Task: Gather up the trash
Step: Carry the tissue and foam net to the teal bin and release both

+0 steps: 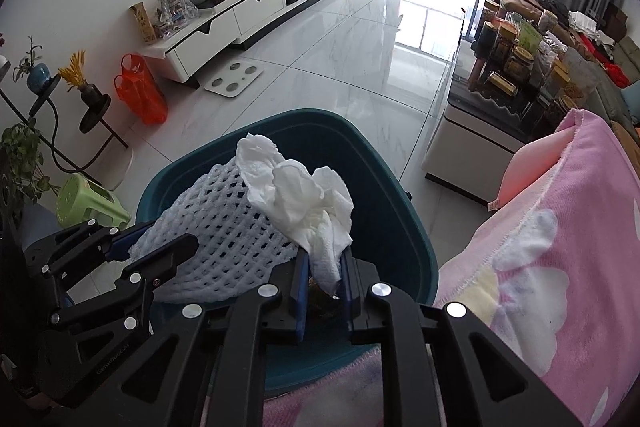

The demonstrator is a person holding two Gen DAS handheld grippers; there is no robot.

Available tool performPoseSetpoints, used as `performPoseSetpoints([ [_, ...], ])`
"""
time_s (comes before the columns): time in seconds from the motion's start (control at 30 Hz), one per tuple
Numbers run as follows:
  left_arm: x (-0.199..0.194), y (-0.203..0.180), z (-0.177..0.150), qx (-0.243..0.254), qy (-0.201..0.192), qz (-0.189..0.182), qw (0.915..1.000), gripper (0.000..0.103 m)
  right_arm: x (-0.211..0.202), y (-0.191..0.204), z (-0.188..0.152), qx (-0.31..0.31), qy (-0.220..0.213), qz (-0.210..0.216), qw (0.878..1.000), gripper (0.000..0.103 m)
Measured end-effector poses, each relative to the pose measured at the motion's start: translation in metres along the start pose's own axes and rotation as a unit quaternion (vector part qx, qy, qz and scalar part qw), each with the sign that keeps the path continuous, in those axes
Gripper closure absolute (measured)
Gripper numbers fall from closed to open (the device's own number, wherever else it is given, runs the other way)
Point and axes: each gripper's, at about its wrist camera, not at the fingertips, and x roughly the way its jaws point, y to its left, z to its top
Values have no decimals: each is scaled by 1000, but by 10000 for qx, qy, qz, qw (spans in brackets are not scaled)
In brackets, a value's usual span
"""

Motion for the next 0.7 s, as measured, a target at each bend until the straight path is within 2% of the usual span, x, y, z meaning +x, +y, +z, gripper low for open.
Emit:
performPoseSetpoints([
  [0.03,2,-2,1,8,11,5,10000,76,0,1,0,-3,14,4,10000,87],
  [0.17,-2,-6,-2,106,-70,136,9998,49,-1,1,2,0,-26,-18,10000,75],
  [0.2,-3,-6,-1,108,-84,170,9998,44,-2,1,3,16,-42,-1,10000,73],
  [0.27,-6,-5,0,84,-140,185,9997,36,-5,-1,4,77,-111,32,9999,62],
  [0.3,-11,-2,-1,74,-178,214,9996,31,-6,-2,4,113,-159,62,9998,61],
  [0.4,-21,1,-2,83,-346,263,9990,21,-13,-5,4,235,-305,118,9992,60],
  [0.5,-40,7,-1,40,-599,294,9978,10,-24,-10,3,346,-517,161,9979,50],
  [0.57,-53,9,1,17,-809,348,9961,6,-35,-13,0,430,-732,192,9962,35],
  [0.7,-82,24,4,-220,-1164,414,9921,6,-63,-16,-8,532,-1221,132,9910,21],
])
